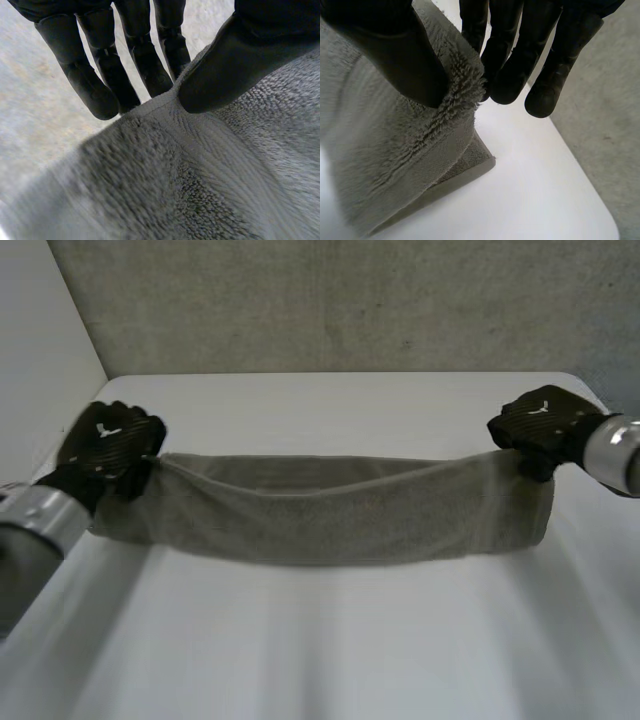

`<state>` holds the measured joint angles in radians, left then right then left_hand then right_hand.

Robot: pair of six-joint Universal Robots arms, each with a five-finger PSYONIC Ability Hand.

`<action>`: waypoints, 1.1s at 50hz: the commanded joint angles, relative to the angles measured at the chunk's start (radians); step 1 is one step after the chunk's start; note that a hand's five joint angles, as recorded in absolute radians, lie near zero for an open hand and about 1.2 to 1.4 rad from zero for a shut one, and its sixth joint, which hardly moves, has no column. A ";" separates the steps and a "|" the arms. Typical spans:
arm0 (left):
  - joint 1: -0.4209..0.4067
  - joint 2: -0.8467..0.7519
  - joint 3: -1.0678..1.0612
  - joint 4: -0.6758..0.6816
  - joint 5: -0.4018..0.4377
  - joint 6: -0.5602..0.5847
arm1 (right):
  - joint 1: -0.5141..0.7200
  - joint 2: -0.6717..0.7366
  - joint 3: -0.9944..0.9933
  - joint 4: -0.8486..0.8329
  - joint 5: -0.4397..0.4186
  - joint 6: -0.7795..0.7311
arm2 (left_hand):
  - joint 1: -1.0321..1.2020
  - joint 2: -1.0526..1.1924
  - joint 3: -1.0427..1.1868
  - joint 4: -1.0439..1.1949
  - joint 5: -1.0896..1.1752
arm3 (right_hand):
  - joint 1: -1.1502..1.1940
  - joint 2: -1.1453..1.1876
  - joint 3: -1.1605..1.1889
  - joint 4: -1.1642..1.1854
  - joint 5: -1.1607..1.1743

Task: Fold the towel.

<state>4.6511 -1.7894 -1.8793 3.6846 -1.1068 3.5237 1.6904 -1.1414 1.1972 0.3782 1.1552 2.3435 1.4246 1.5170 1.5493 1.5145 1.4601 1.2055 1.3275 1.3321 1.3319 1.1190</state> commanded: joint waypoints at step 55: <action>-0.184 -0.070 0.157 -0.135 -0.429 -0.055 | 0.140 0.255 -0.047 -0.062 0.317 0.174 | -1.243 -1.336 -1.368 -1.333 -1.453 | -1.031 -1.153 -1.158 -1.157 -1.119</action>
<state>4.4628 -1.9707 -1.5673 3.5181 -1.5363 3.5146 1.8587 -0.8406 0.9234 0.4255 1.4782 2.5230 0.2716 0.2615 0.2519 0.2644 0.2251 0.2302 0.2478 0.2430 0.2526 0.0606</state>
